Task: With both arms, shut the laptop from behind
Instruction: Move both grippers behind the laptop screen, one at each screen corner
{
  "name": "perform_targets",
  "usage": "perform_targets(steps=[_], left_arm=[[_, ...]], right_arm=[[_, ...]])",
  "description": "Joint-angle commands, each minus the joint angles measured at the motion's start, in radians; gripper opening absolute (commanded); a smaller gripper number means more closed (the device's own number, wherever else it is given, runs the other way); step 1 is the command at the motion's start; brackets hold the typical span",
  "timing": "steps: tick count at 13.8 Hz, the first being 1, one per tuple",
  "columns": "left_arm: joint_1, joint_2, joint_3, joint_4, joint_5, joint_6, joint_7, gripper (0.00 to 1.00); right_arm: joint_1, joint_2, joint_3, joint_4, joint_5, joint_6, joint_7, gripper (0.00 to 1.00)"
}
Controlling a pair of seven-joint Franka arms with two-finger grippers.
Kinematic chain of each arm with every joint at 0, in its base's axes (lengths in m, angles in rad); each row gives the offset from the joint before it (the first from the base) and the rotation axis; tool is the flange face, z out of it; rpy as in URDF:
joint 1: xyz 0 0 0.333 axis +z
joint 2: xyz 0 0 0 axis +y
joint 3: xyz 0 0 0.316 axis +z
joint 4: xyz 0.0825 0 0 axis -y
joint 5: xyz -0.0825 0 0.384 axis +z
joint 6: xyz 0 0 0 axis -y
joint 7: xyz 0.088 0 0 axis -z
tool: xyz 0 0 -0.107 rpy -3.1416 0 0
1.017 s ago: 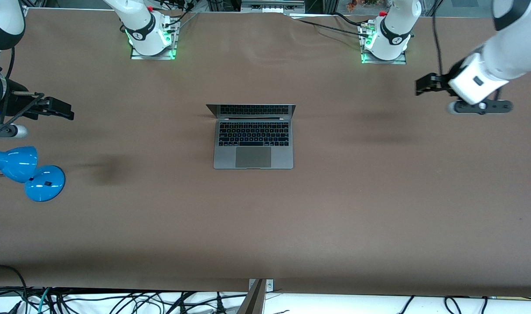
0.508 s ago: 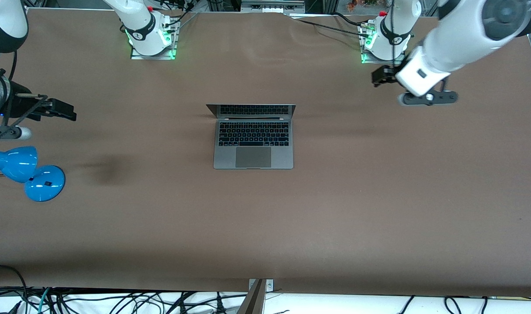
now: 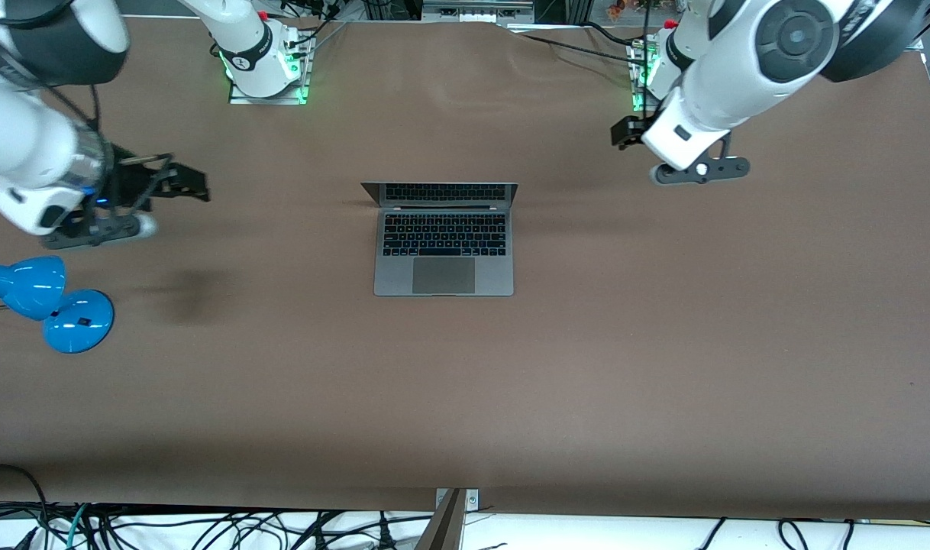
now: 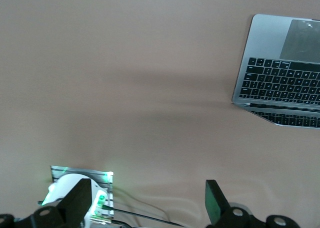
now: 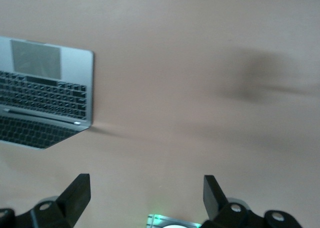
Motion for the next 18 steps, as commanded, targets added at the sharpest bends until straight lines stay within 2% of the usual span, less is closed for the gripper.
perform_targets(steps=[1,2,6,9,10,12,13,14,15,16,18], left_arm=[[0.008,0.059,-0.055,-0.005,-0.020,0.047,-0.074,1.00],[0.008,0.074,-0.074,-0.007,-0.020,0.065,-0.095,1.00],[0.005,0.134,-0.131,-0.008,-0.038,0.131,-0.152,1.00],[-0.055,0.179,-0.141,-0.037,-0.038,0.214,-0.214,1.00],[-0.079,0.196,-0.141,-0.048,-0.038,0.238,-0.237,1.00],[-0.135,0.231,-0.141,-0.062,-0.038,0.278,-0.299,0.99],[-0.161,0.243,-0.141,-0.070,-0.040,0.298,-0.318,0.97],[-0.181,0.258,-0.141,-0.070,-0.040,0.309,-0.329,0.93],[-0.198,0.269,-0.141,-0.070,-0.038,0.311,-0.341,0.87],[-0.211,0.275,-0.141,-0.070,-0.038,0.312,-0.341,0.72],[-0.236,0.277,-0.141,-0.070,-0.038,0.312,-0.341,0.25]], right_arm=[[0.070,0.000,-0.005,0.001,0.059,-0.033,0.163,0.99],[0.100,0.002,-0.005,0.000,0.095,-0.053,0.243,0.99],[0.217,0.026,-0.005,0.003,0.124,-0.069,0.409,0.99],[0.269,0.058,-0.005,-0.003,0.167,-0.070,0.490,0.99],[0.286,0.063,-0.005,-0.005,0.170,-0.073,0.489,0.92],[0.311,0.081,-0.005,-0.006,0.190,-0.110,0.542,0.67],[0.314,0.097,-0.005,-0.008,0.239,-0.131,0.561,0.50],[0.314,0.116,-0.005,-0.008,0.271,-0.153,0.569,0.39],[0.317,0.130,-0.005,-0.008,0.281,-0.158,0.567,0.33],[0.328,0.144,-0.005,-0.008,0.281,-0.158,0.564,0.30],[0.337,0.176,-0.005,-0.008,0.296,-0.159,0.552,0.26]])
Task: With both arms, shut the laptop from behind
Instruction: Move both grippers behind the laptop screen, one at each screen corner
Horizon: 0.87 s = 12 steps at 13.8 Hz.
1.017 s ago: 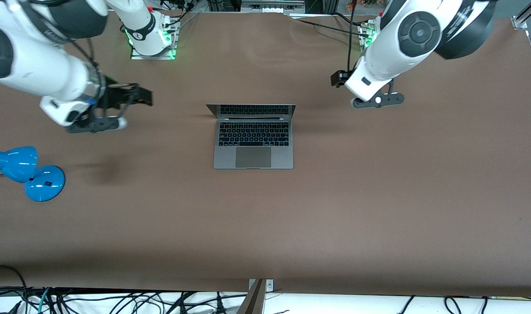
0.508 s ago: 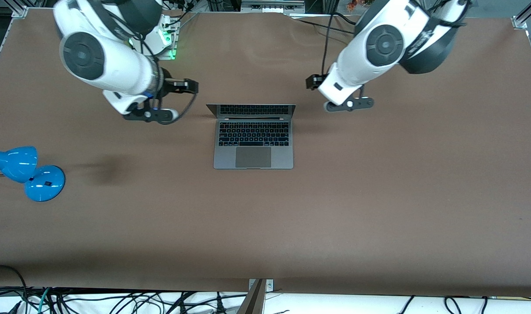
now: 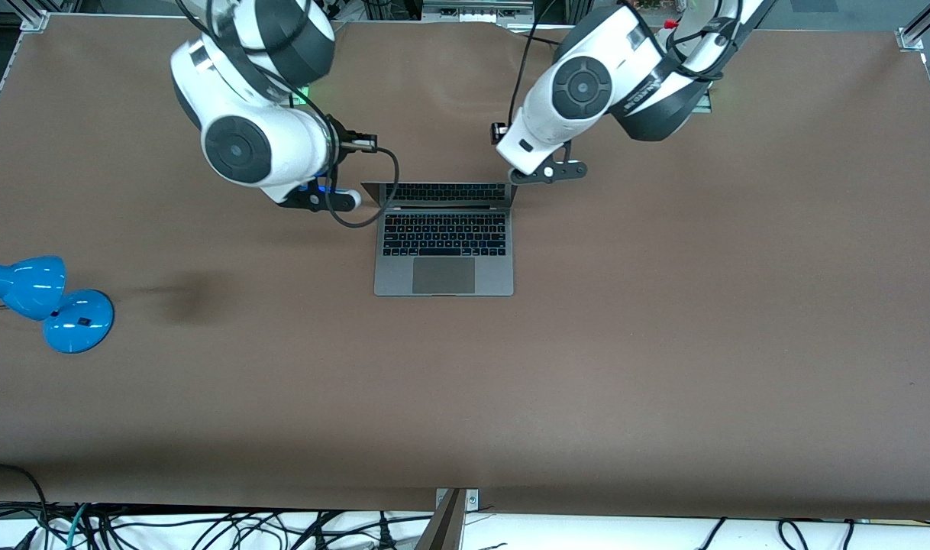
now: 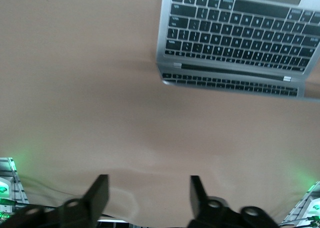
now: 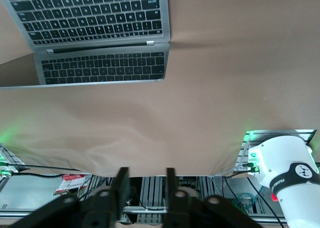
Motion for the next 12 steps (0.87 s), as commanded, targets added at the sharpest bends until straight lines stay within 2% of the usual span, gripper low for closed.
perform_targets(steps=[1,3,10,12], left_arm=[[-0.023,0.001,-0.001,0.002,-0.022,0.008,-0.011,0.04],[-0.029,0.021,-0.001,0.003,-0.024,0.013,-0.012,0.00],[-0.041,0.123,0.006,0.008,-0.027,0.117,-0.026,0.00],[-0.046,0.149,0.009,0.009,-0.022,0.147,-0.025,0.00]], right_arm=[[0.016,0.042,-0.007,0.001,0.032,-0.020,-0.001,0.23],[0.033,0.068,-0.007,0.001,0.032,-0.040,-0.001,0.16],[0.033,0.177,-0.008,0.004,0.034,-0.031,-0.073,0.13],[0.033,0.194,-0.008,0.009,0.035,-0.020,-0.073,0.05]])
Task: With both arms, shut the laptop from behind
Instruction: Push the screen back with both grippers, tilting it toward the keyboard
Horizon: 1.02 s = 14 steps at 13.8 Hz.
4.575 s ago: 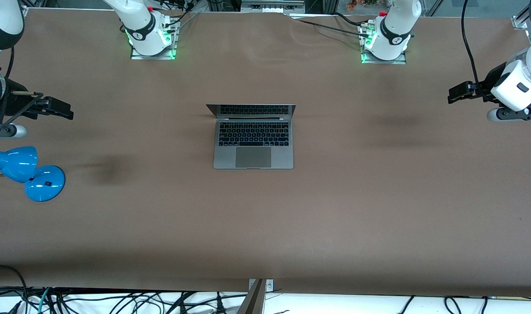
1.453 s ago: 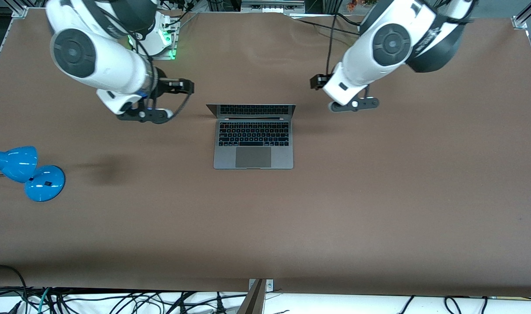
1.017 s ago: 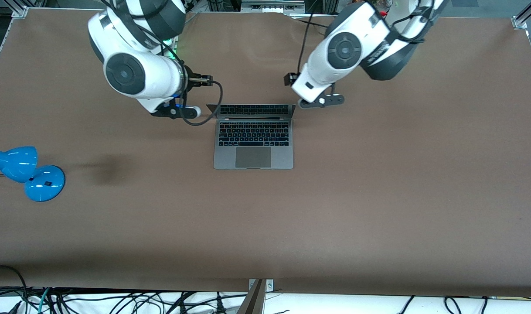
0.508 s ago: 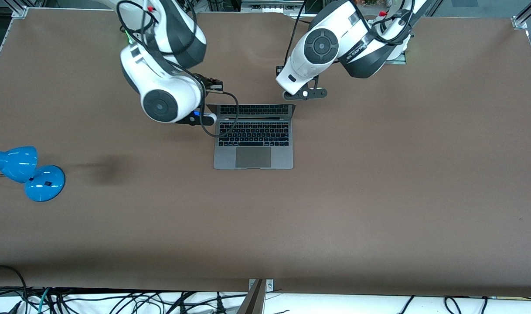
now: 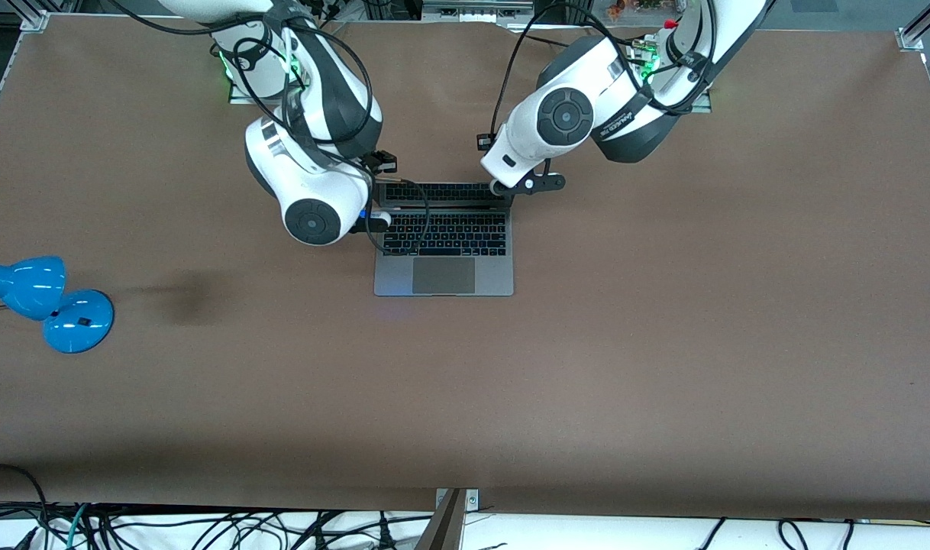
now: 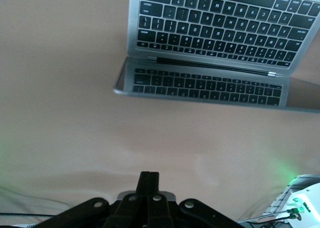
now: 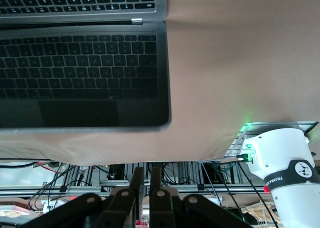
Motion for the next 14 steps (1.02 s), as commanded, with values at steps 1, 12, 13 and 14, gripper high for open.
perform_targets(steps=[1,12,13,14], left_arm=[[-0.017,0.039,0.008,0.014,0.019,0.031,-0.010,0.00],[-0.074,0.192,0.078,0.151,0.197,0.033,-0.031,0.00],[-0.107,0.198,0.112,0.167,0.195,0.033,-0.031,0.00],[-0.141,0.209,0.147,0.189,0.195,0.033,-0.031,0.00]], right_arm=[[0.002,0.015,-0.005,0.013,0.021,0.005,-0.013,0.04],[-0.020,0.032,-0.008,0.062,0.017,0.082,-0.059,0.00],[-0.021,0.037,-0.010,0.070,0.017,0.089,-0.059,0.00],[-0.021,0.037,-0.011,0.075,0.015,0.117,-0.065,0.00]])
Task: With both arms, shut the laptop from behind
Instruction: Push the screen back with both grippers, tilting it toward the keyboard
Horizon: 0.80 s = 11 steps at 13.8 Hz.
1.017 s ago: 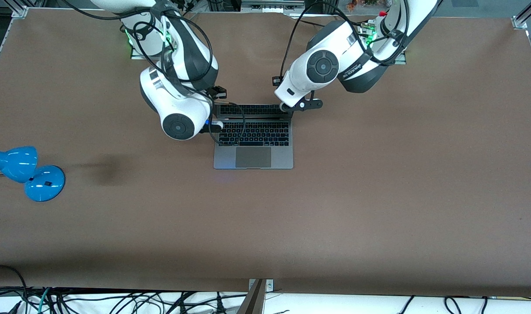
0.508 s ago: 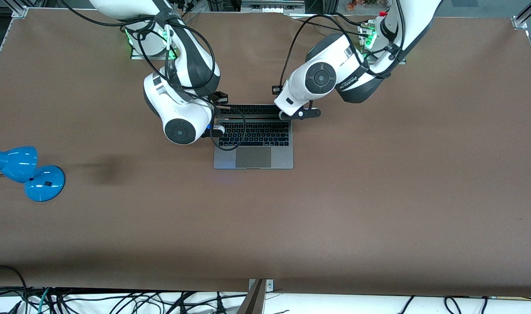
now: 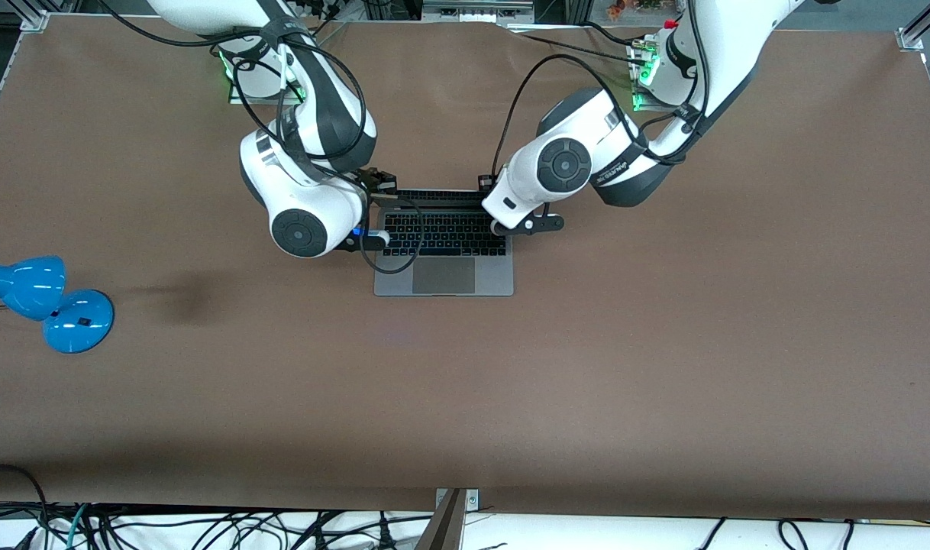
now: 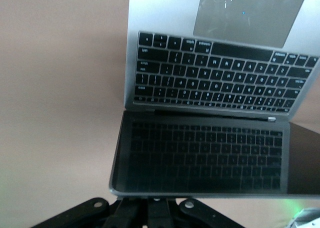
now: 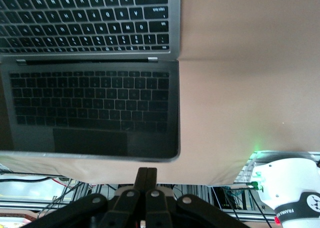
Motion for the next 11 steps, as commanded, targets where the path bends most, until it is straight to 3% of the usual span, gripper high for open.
perform_targets(steps=[1,11], left_arm=[[-0.097,0.047,0.081,0.082,0.033,-0.007,-0.029,0.00],[-0.110,0.099,0.117,0.123,0.059,-0.007,-0.023,0.00]], right_arm=[[-0.003,0.020,-0.002,0.041,0.012,0.033,-0.020,0.00],[-0.040,0.058,-0.005,0.060,0.005,0.125,-0.129,0.00]])
